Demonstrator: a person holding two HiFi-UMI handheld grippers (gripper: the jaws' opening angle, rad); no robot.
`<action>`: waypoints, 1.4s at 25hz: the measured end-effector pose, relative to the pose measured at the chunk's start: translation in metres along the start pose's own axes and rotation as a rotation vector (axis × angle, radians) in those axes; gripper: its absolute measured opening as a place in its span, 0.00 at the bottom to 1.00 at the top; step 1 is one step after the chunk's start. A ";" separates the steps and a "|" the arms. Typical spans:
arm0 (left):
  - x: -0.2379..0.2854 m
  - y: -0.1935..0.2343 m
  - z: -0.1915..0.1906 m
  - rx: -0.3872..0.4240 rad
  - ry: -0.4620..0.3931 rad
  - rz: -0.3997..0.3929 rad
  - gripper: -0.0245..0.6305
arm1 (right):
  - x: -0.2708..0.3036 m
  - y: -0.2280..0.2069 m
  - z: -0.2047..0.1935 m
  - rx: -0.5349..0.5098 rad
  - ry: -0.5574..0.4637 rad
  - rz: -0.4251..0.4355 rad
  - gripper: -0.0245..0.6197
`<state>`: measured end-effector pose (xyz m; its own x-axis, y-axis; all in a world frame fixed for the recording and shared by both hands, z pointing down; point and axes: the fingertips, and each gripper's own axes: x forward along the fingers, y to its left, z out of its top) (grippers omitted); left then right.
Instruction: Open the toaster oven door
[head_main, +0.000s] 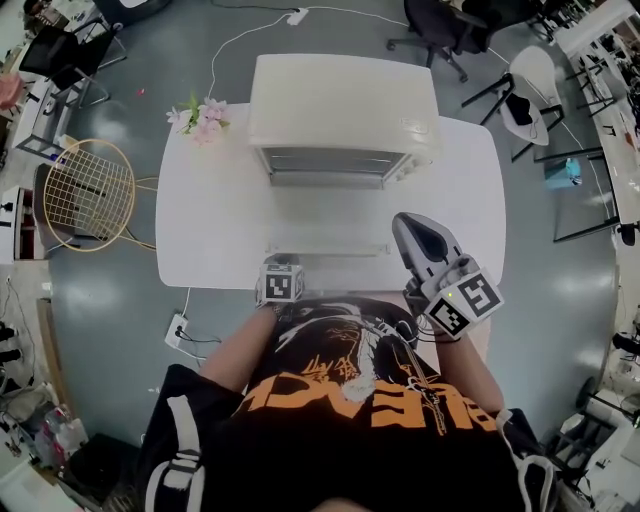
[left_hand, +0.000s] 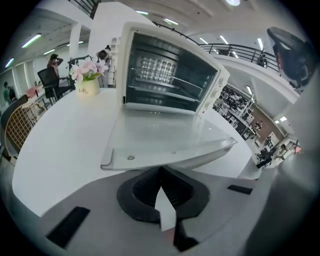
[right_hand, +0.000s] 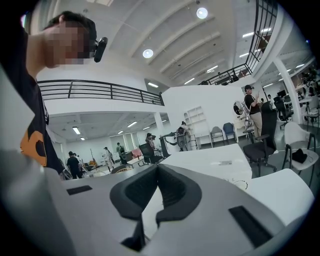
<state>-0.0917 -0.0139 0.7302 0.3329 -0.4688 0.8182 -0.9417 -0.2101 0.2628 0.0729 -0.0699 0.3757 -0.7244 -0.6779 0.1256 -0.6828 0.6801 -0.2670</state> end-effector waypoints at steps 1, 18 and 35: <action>0.003 0.001 -0.003 -0.007 0.009 0.001 0.07 | -0.001 -0.001 0.000 0.000 0.001 -0.004 0.06; 0.026 0.009 -0.021 -0.115 0.131 0.015 0.07 | 0.007 -0.010 -0.024 -0.020 0.052 -0.007 0.06; 0.028 0.007 -0.024 -0.129 0.169 -0.076 0.07 | 0.061 -0.043 -0.261 -0.067 0.514 0.028 0.06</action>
<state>-0.0897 -0.0078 0.7672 0.4008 -0.3027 0.8647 -0.9161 -0.1231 0.3816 0.0328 -0.0678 0.6442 -0.6846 -0.4455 0.5769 -0.6545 0.7240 -0.2176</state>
